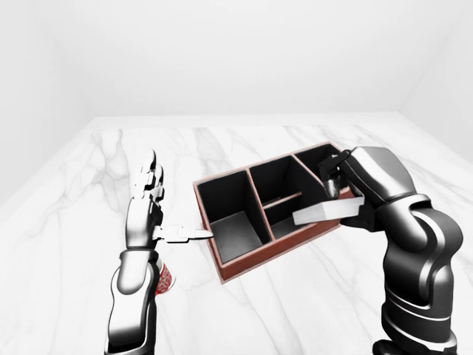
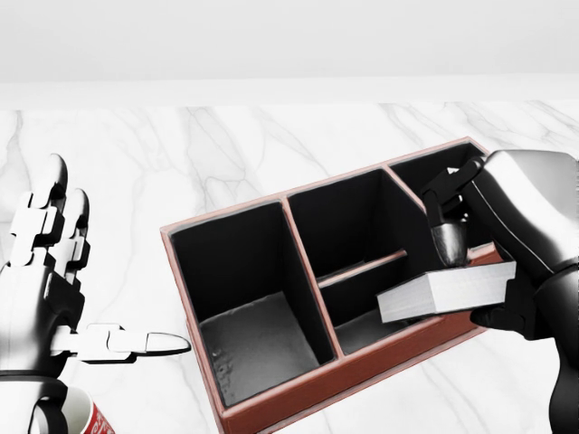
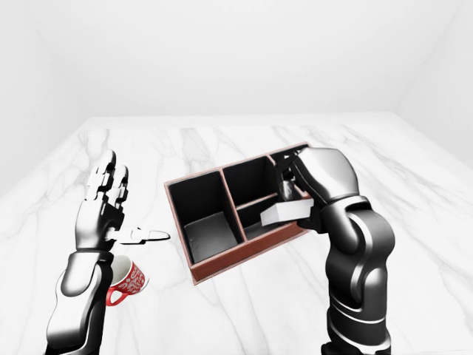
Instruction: Pick up the book and place it in the back compartment of the caddy.
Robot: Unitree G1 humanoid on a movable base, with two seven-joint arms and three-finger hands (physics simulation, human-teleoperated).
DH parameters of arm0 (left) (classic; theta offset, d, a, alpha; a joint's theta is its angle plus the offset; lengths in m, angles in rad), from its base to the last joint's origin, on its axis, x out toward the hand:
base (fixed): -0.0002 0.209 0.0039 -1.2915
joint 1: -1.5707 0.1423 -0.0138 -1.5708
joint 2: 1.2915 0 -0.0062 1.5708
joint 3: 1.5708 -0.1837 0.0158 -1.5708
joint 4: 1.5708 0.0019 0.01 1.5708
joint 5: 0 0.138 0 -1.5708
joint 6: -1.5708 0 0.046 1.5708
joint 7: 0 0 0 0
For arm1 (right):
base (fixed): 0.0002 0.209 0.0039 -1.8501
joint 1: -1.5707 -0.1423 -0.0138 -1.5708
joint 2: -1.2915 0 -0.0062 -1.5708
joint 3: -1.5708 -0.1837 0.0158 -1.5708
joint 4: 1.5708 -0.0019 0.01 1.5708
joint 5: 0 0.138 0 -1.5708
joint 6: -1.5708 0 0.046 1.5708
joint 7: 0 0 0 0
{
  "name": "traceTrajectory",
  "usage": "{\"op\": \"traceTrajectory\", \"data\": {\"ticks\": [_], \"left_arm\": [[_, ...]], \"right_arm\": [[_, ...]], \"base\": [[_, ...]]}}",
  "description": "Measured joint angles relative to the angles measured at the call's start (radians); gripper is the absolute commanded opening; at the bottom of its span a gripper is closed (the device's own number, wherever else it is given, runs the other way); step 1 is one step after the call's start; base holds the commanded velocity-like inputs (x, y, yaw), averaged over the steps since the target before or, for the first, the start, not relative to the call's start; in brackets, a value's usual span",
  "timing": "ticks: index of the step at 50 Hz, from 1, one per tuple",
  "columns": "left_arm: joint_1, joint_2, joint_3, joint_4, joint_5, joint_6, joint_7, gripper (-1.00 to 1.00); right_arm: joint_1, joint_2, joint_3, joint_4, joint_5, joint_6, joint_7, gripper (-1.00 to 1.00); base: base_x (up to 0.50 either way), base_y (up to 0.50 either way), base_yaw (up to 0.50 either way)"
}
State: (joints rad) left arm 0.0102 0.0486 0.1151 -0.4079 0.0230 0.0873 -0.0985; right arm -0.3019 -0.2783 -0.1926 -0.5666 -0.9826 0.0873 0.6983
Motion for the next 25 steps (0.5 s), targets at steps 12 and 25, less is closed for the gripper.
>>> {"op": "traceTrajectory", "data": {"ticks": [12,25], "left_arm": [[0.002,-0.001,-0.001,-0.006,0.001,0.0,-0.001,1.0],[0.002,-0.001,-0.002,-0.006,0.002,0.0,-0.001,1.0]], "right_arm": [[-0.041,0.02,0.041,0.019,-0.022,0.0,0.0,-1.0],[-0.069,0.039,0.071,0.046,-0.039,0.0,0.0,-1.0]], "base": [[0.0,0.0,0.0],[0.0,0.0,0.0]]}}
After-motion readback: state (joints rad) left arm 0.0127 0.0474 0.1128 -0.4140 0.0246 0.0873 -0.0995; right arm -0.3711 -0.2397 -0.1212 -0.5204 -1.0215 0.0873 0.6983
